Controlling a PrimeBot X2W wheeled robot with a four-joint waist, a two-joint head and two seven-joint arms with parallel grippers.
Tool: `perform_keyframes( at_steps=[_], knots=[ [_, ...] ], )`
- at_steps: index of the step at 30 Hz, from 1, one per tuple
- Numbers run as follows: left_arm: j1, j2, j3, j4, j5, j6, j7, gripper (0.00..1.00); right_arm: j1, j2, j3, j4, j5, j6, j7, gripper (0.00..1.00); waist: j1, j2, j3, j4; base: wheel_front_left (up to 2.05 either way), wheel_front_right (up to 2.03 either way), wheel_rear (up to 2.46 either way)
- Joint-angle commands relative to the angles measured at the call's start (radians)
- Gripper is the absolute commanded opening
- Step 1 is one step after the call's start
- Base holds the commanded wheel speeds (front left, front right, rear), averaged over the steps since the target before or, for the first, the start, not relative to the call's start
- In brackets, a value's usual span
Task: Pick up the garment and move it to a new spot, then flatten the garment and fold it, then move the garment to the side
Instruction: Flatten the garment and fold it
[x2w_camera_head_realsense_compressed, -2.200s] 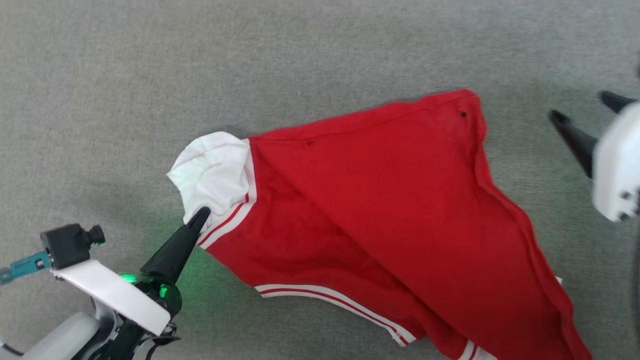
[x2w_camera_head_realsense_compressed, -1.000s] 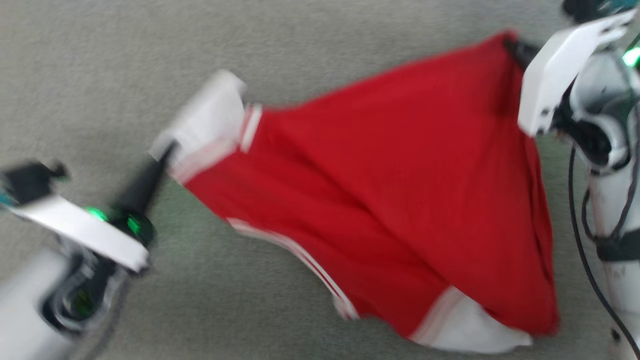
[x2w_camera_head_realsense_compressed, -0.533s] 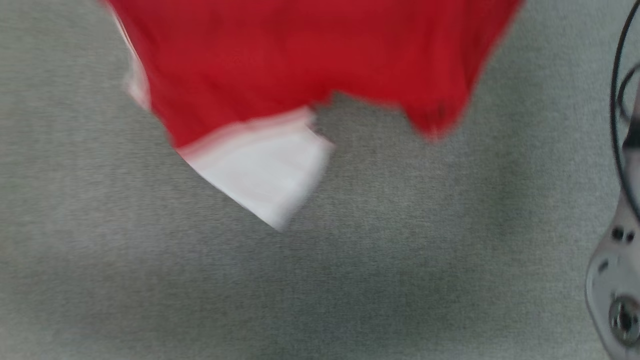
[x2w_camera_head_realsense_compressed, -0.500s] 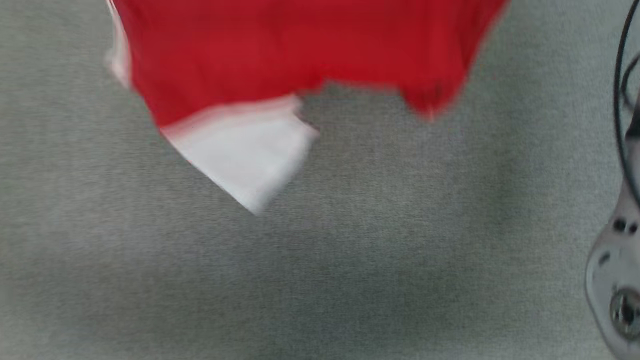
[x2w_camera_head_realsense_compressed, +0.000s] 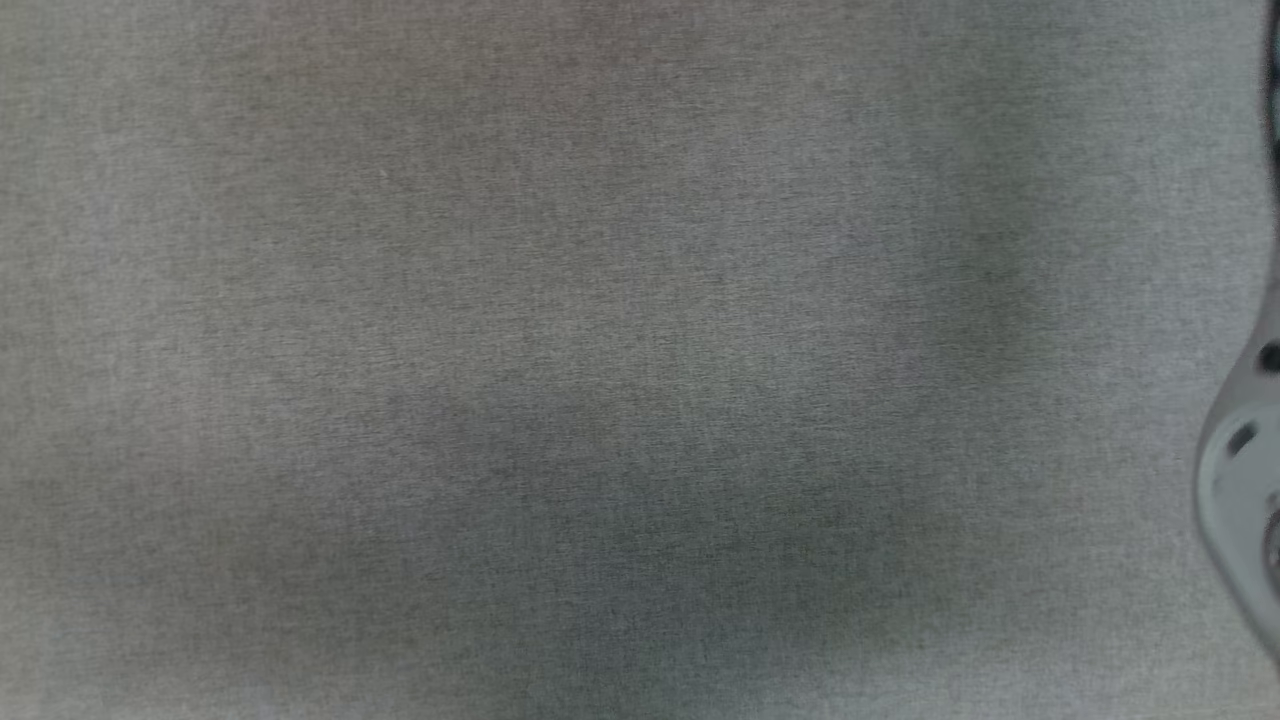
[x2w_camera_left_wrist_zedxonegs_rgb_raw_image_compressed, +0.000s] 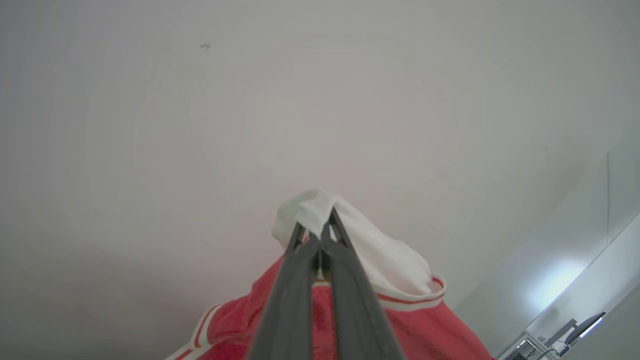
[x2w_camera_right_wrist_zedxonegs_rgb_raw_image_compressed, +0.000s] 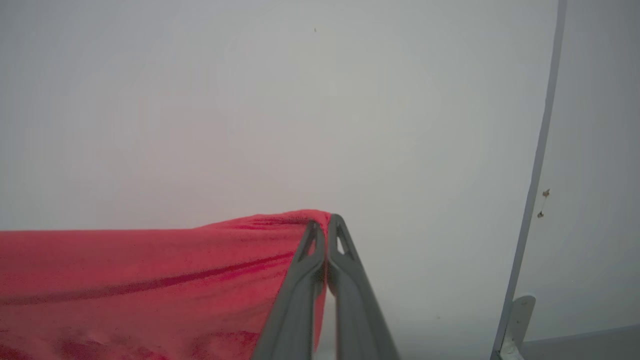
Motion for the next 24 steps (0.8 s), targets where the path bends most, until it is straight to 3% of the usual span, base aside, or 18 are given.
perform_keyframes(
  at_steps=[1, 5, 9, 17, 24],
  knots=[
    [0.077, 0.006, 0.004, -0.006, -0.019, 0.003, -0.01, 0.0, 0.042, -0.011, 0.007, 0.014, 0.008, -0.006, -0.015, 0.0, 0.0, 0.0, -0.001, 0.005, 0.0, 0.0, 0.0],
    [0.267, 0.004, 0.023, -0.107, -0.066, 0.003, -0.009, 0.0, 0.15, -0.01, 0.066, -0.003, 0.055, -0.006, 0.003, 0.0, 0.0, 0.0, -0.006, 0.014, 0.0, 0.0, 0.0],
    [0.501, -0.007, 0.074, -0.245, -0.107, 0.003, -0.028, 0.0, 0.33, -0.027, 0.132, -0.098, 0.116, -0.005, 0.061, 0.0, 0.0, 0.0, -0.027, 0.022, 0.0, 0.0, 0.0],
    [0.929, -0.025, 0.139, -0.445, -0.055, 0.003, -0.049, 0.0, 0.772, -0.074, 0.178, -0.452, 0.297, -0.005, 0.275, 0.0, 0.0, 0.0, -0.081, 0.039, 0.0, 0.0, 0.0],
    [1.144, -0.02, 0.16, -0.557, -0.013, 0.003, -0.069, 0.0, 1.071, -0.072, 0.123, -0.736, 0.382, -0.004, 0.437, 0.0, 0.0, 0.0, -0.113, 0.067, 0.0, 0.0, 0.0]
  ],
)
